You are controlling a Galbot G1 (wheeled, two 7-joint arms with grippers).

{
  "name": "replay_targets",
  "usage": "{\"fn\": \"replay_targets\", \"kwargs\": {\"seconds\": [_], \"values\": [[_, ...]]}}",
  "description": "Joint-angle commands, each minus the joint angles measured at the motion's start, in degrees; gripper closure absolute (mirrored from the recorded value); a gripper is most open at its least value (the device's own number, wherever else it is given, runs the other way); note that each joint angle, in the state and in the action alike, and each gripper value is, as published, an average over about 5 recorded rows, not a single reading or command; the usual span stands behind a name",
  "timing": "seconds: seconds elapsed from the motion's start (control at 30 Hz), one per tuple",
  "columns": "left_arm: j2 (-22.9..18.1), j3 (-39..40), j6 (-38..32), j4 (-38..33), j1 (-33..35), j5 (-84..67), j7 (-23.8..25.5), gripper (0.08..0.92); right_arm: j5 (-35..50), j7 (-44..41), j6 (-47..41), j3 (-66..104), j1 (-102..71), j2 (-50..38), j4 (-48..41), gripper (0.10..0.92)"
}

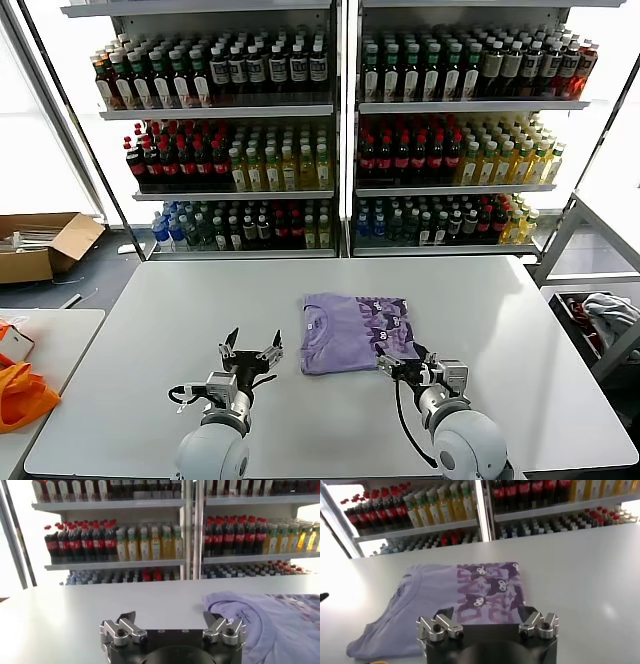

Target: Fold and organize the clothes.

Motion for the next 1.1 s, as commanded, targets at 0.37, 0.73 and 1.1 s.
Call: {"fn": "replay_targets", "kwargs": {"seconds": [0.37,0.73,1.1], "values": [[-0.97,-3.70,0.13,-4.87,5.00,0.06,0.00,0.177,-9.28,-9.52,0.04,-22.75,35.28,2.11,-24.34,0.203],[-0.87,-4.99,0.13,-5.36,6.27,-0.05,0.05,0.177,-10.59,-9.59,0.11,-21.44,30.23,6.17,-33.32,0.203],[-0.16,-4.97,0.07,-6.19,7.59,-0.18,0.81,0.177,-13.96,-10.16,0.70,-18.62,26.66,7.15,-32.53,0.203]]}}
